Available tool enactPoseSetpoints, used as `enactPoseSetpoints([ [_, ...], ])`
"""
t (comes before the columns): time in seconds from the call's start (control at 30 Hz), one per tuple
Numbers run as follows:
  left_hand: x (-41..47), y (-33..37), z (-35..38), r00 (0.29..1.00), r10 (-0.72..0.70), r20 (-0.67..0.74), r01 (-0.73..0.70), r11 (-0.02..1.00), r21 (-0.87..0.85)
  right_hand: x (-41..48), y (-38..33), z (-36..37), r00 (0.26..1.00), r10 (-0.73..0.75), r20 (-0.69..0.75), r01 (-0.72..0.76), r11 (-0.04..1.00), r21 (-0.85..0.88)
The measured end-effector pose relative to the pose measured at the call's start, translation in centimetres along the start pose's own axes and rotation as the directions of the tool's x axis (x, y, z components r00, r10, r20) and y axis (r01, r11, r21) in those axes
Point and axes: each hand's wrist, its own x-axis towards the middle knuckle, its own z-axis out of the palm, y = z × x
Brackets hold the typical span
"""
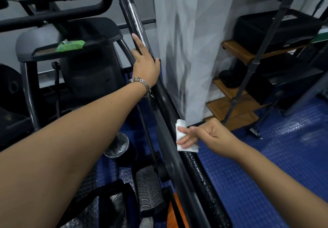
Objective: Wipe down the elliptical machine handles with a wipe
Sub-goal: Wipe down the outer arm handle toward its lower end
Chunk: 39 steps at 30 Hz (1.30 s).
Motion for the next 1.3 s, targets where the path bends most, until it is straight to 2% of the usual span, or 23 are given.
enactPoseSetpoints([
  [0.1,0.0,0.0,0.0,1.000,-0.002,-0.002,0.002,1.000,-0.009,0.8,0.0,0.8,1.000,-0.002,-0.021,0.001,0.998,-0.065],
  [0.2,0.1,0.0,0.0,1.000,-0.002,-0.003,0.002,1.000,-0.002,0.2,0.8,1.6,0.999,-0.043,0.017,0.045,0.988,-0.145],
  [0.27,0.1,-0.1,0.2,1.000,0.004,-0.007,-0.004,1.000,0.007,-0.6,0.6,1.0,0.999,-0.024,0.037,0.028,0.993,-0.114],
  [0.37,0.2,-0.2,0.2,1.000,0.009,-0.009,-0.009,1.000,-0.003,0.1,0.0,0.5,1.000,0.000,-0.016,0.000,1.000,-0.008],
  [0.5,0.1,-0.1,0.1,1.000,0.009,-0.011,-0.009,1.000,-0.010,0.7,0.9,1.9,0.997,-0.071,-0.030,0.065,0.985,-0.162],
  [0.6,0.1,0.0,0.0,1.000,0.005,0.006,-0.005,1.000,-0.009,-0.4,0.9,1.3,0.998,-0.055,0.028,0.058,0.990,-0.128],
  [0.67,0.1,0.0,0.0,1.000,-0.003,0.009,0.003,1.000,-0.009,-0.2,0.5,0.9,1.000,-0.018,0.011,0.019,0.997,-0.080],
  [0.73,0.2,0.1,-0.2,1.000,-0.007,0.018,0.007,1.000,-0.002,0.6,0.5,1.1,0.999,-0.037,-0.023,0.034,0.989,-0.146],
  [0.8,0.1,0.2,-0.3,0.999,-0.008,0.044,0.007,1.000,0.017,0.8,1.0,1.7,0.997,-0.082,-0.015,0.077,0.976,-0.203],
  [0.9,-0.7,-0.2,0.0,0.996,0.002,0.090,-0.008,0.997,0.073,-0.2,1.3,1.6,0.997,-0.068,0.022,0.070,0.980,-0.184],
  [0.97,-2.5,-0.9,0.8,0.989,0.077,0.123,-0.097,0.981,0.168,-0.8,1.0,1.3,0.998,-0.036,0.044,0.043,0.983,-0.180],
  [1.07,-6.3,-1.7,1.5,0.960,0.194,0.201,-0.247,0.924,0.292,-1.1,0.4,1.3,1.000,-0.007,-0.008,0.006,0.988,-0.152],
  [1.2,-8.8,-1.9,1.2,0.954,0.147,0.261,-0.207,0.954,0.217,-2.0,-0.1,1.9,1.000,0.006,0.019,-0.002,0.982,-0.191],
  [1.3,-10.0,-1.3,0.9,0.934,0.071,0.351,-0.117,0.987,0.111,-3.3,-0.7,1.4,0.999,0.033,0.025,-0.030,0.994,-0.104],
])
